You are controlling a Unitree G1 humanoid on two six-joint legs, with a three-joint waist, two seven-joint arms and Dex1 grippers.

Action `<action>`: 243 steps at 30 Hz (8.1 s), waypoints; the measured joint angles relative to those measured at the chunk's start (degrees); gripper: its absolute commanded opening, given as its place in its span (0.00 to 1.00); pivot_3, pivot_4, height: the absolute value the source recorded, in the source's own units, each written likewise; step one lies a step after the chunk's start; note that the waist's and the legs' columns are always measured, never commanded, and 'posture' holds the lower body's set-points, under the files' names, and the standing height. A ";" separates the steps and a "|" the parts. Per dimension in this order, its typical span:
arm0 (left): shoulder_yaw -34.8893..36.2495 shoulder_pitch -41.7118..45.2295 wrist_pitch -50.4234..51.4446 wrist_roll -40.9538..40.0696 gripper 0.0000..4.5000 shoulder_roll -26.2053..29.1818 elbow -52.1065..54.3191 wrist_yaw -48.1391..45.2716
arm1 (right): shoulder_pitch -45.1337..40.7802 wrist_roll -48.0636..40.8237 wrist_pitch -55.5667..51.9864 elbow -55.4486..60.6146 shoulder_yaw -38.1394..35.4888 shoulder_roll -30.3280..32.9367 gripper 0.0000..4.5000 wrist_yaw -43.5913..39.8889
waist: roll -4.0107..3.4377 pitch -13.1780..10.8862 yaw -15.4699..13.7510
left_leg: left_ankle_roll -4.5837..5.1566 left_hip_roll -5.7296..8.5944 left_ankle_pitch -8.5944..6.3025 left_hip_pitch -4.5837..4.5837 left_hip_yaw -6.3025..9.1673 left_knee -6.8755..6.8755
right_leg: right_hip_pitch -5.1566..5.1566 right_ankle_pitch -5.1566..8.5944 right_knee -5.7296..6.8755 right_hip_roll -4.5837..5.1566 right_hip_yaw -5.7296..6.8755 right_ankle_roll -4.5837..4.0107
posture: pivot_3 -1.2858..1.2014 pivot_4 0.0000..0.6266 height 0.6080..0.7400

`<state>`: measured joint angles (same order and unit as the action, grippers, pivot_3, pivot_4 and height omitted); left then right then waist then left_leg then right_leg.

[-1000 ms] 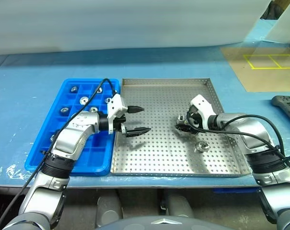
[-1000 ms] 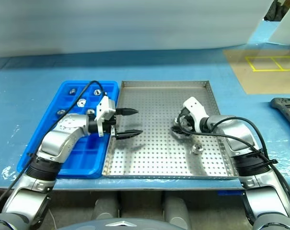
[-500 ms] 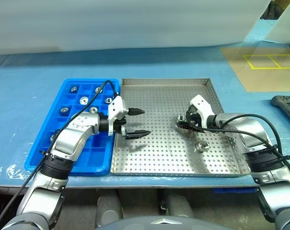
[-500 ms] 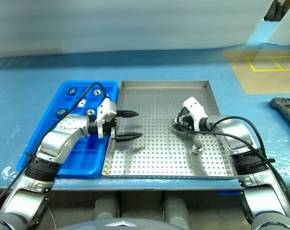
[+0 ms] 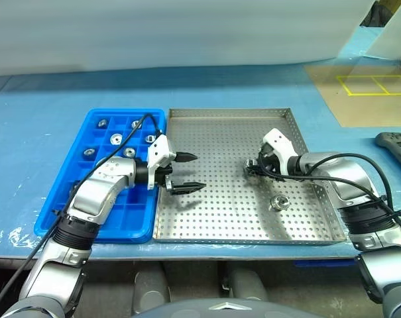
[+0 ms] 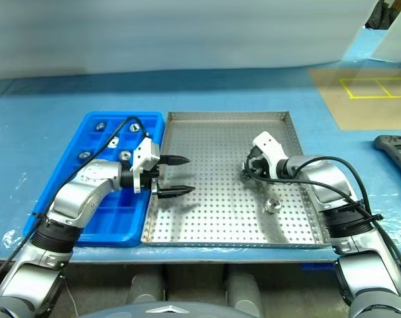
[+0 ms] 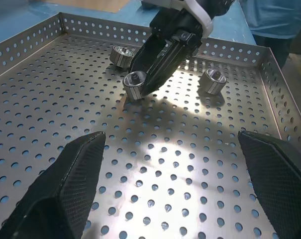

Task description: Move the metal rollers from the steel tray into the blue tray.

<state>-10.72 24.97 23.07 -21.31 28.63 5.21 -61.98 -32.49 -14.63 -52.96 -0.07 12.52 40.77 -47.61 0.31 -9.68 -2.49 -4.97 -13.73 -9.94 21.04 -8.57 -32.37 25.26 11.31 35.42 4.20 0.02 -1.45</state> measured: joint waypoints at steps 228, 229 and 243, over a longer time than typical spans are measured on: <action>1.80 -2.14 -6.63 1.08 1.00 -0.99 -0.08 4.12 | -9.11 3.42 -0.38 -13.50 -6.49 -7.23 0.36 -2.97 | -0.09 -0.01 -1.40 | -0.08 -0.16 0.19 0.43 0.05 -0.71 | 0.86 -0.03 1.21 -0.17 -0.16 -0.28 | 0.51 0.24 1.00; 2.09 -2.38 -6.60 1.03 1.00 -0.55 0.27 4.23 | -9.19 3.20 -0.54 -12.32 -5.61 -8.15 0.36 -3.16 | -0.09 -0.01 -1.39 | -0.09 -0.17 0.19 0.44 0.05 -0.69 | 0.90 -0.03 1.21 -0.17 -0.16 -0.27 | 0.52 0.24 1.00; 8.77 -11.66 -3.57 -0.38 1.00 4.12 10.84 9.29 | -15.41 3.25 12.97 -14.53 0.25 -17.71 0.36 -8.74 | -0.08 -0.02 -2.33 | -0.07 -0.15 0.18 0.67 0.08 -0.59 | 1.04 -0.01 1.10 -0.04 0.00 -0.28 | 0.61 0.24 1.00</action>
<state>-1.96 13.32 19.50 -21.69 32.75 16.05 -52.69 -47.90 -11.38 -40.00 -14.60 12.78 23.07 -56.35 0.23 -9.70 -4.82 -5.05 -13.88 -9.76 21.71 -8.49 -32.96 26.29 11.30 36.52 4.16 0.02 -1.73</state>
